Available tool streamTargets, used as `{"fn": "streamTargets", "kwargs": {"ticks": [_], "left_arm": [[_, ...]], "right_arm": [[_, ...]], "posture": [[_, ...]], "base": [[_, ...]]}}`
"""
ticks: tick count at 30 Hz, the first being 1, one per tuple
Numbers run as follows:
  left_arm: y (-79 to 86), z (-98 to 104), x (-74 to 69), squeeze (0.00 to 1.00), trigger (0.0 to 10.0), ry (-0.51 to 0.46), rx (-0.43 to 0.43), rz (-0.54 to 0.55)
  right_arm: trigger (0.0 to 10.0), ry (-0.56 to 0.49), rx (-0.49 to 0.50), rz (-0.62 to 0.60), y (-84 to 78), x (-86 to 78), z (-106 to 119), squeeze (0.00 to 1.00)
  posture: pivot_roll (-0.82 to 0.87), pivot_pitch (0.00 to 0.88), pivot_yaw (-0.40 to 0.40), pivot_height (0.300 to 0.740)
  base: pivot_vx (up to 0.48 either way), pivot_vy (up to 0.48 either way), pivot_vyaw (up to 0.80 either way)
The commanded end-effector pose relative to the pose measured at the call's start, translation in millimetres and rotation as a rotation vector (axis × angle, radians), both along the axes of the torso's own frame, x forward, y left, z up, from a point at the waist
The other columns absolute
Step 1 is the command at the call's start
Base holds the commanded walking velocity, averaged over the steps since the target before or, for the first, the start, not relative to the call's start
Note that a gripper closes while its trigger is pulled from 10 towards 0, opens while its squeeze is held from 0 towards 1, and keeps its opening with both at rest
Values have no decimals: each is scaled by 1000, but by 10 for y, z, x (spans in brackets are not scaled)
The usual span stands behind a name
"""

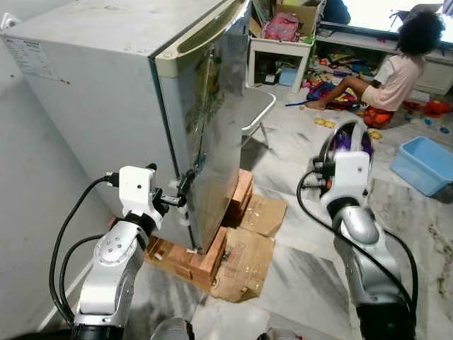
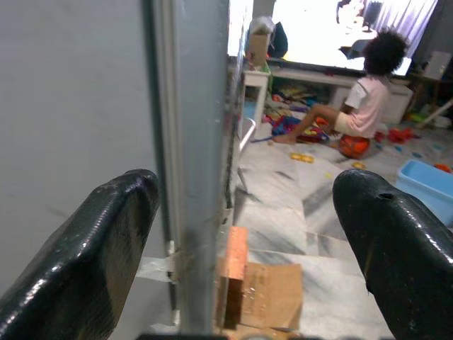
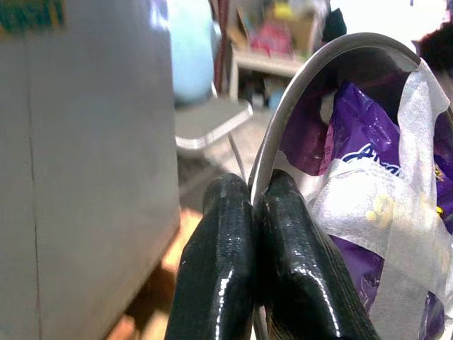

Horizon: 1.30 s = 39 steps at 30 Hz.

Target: Restocking fridge

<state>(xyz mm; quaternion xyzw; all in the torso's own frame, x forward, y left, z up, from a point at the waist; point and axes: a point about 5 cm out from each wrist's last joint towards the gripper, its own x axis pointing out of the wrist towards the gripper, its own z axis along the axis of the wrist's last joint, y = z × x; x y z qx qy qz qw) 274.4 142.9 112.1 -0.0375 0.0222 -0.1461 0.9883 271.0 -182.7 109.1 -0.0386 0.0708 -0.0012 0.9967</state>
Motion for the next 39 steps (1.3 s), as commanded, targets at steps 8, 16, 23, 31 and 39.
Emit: {"fn": "streamTargets", "kwargs": {"ticks": [8,16,23,31,39], "left_arm": [[52,33,348,0,10000,-42,7,77],[91,39,491,0,10000,-57,10,125],[192,145,640,0,10000,-113,18,242],[190,56,411,0,10000,-122,44,193],[397,-69,128,0,10000,-96,81,303]], "right_arm": [[10000,16,-21,-15,-110,-392,117,0],[10000,57,-36,-27,-176,-574,111,0],[10000,76,-48,1,-153,-627,150,0],[10000,98,-53,16,-147,-630,105,0],[10000,105,-47,34,-96,-600,80,0]], "posture": [[-83,69,24,740],[-101,85,12,740],[-109,90,0,740],[-73,83,-2,740],[-49,92,-9,740]], "base": [[0,0,-278],[0,0,-84],[0,0,0],[0,0,0],[0,0,0]]}}
